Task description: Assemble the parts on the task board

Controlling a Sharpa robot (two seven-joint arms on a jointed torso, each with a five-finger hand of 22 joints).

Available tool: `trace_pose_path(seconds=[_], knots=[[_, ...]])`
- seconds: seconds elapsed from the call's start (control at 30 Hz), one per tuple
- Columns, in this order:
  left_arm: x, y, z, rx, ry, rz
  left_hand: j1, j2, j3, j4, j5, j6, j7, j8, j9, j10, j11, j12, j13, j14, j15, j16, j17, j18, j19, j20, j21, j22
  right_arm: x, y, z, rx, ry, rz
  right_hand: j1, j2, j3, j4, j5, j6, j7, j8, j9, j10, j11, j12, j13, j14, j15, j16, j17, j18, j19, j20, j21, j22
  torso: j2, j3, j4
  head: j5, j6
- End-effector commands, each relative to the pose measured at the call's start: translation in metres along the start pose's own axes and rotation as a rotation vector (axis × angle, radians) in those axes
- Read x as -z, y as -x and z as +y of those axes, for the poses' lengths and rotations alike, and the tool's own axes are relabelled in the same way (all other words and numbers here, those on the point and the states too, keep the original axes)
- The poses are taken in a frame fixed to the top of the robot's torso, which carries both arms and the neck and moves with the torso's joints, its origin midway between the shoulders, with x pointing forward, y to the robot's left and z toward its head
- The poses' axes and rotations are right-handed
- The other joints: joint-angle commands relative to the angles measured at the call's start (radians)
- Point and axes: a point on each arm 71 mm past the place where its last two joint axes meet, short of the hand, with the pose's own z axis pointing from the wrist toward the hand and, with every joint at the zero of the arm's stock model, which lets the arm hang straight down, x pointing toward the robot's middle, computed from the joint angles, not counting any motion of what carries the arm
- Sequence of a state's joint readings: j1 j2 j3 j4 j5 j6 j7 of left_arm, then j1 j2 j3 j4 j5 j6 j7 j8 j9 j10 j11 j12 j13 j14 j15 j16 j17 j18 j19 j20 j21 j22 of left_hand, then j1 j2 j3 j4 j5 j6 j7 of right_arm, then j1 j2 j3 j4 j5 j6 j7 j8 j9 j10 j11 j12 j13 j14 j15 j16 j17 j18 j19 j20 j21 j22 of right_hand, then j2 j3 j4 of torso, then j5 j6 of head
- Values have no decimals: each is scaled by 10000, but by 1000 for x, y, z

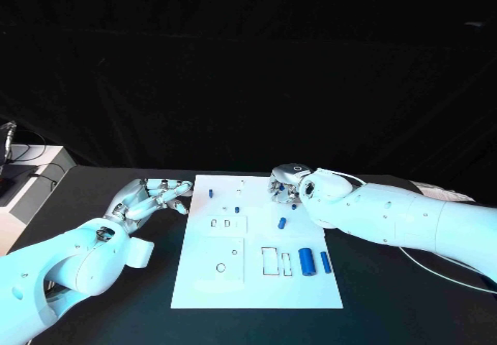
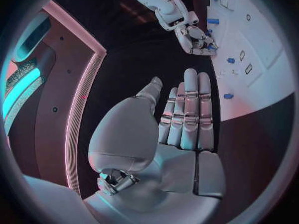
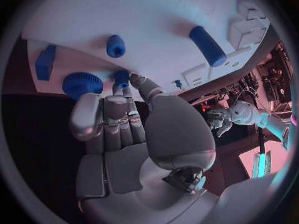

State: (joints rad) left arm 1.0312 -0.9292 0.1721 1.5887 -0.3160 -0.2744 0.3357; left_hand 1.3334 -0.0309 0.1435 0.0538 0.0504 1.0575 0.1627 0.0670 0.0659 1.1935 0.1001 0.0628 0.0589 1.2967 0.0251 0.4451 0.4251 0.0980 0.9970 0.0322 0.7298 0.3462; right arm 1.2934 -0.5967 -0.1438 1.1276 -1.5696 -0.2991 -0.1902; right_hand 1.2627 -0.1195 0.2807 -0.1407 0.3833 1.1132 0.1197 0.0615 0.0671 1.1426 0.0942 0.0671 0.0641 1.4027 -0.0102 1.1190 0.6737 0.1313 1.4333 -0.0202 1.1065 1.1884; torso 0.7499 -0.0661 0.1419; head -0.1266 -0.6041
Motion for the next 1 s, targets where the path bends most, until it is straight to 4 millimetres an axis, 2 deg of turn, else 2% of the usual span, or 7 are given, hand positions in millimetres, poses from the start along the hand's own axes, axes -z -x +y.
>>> trace_pose_path(seconds=[0.03, 0.07, 0.27, 0.53, 1.0], knots=[[-1, -2, -1, 34, -25, 186, -73, 1, -55, 7, 8, -46, 11, -30, -7, -56, 14, -31, 12, -39, 9, 10, -20, 104, -55, 7, 34, -22, 1, -4, 0, 153, -3, 178, -1, 90, 52, 11, 57, 67, 19, 8, 11, 7, -34, -59, -14, -7, 31, -37, -9, 152, 56, 4, -32, 7, 35, -11, 24, -1, -8], [-1, -1, 0, 32, -16, 180, -73, 1, -56, 7, 7, -46, 11, -30, -7, -57, 14, -31, 12, -39, 9, 10, -21, 104, -55, 7, 34, -22, 2, -3, 0, 149, 0, 167, -97, 66, 186, -81, 63, 42, 26, 11, 12, 1, -31, -60, -15, -12, 34, -26, -37, 155, 151, -1, -365, 363, 35, -11, 27, -8, -14], [-1, 0, 0, 22, 22, 161, -67, 4, -76, 3, 8, -54, 11, -31, -7, -67, 15, -32, 11, 1, 2, 50, -15, 116, -17, -2, 66, -24, 3, -2, -1, 127, 0, -32, -99, -2, 23, -27, -154, -40, 33, 9, 9, -55, -19, -56, -11, -30, 43, -82, -91, 172, 188, 5, -581, 471, 60, -27, 53, -31, 8], [-1, 1, 1, 27, 68, 184, -68, 12, -130, 0, 6, -80, 21, -30, -7, -100, 25, -32, 11, -24, 9, 84, -20, 115, -30, 1, 91, -41, 4, 0, -3, 147, -64, -358, 109, -51, -389, 166, -166, -227, 22, 11, 11, -316, 34, -60, -9, -19, 79, -186, -194, 271, 259, 49, -1149, 470, 87, -45, 86, -63, 56], [-1, 3, 3, 25, 158, 196, -67, 29, -172, 0, 6, -98, 22, -30, -7, -114, 27, -32, 11, -28, 10, 106, -27, 120, -30, 4, 112, -53, 10, 4, -5, 36, 8, -586, 179, -91, -415, 301, -94, -235, -1, 8, 10, -286, 25, -57, -7, -12, 66, -162, -254, 277, 479, 33, -1772, 1019, 119, -66, 127, -96, 51]])
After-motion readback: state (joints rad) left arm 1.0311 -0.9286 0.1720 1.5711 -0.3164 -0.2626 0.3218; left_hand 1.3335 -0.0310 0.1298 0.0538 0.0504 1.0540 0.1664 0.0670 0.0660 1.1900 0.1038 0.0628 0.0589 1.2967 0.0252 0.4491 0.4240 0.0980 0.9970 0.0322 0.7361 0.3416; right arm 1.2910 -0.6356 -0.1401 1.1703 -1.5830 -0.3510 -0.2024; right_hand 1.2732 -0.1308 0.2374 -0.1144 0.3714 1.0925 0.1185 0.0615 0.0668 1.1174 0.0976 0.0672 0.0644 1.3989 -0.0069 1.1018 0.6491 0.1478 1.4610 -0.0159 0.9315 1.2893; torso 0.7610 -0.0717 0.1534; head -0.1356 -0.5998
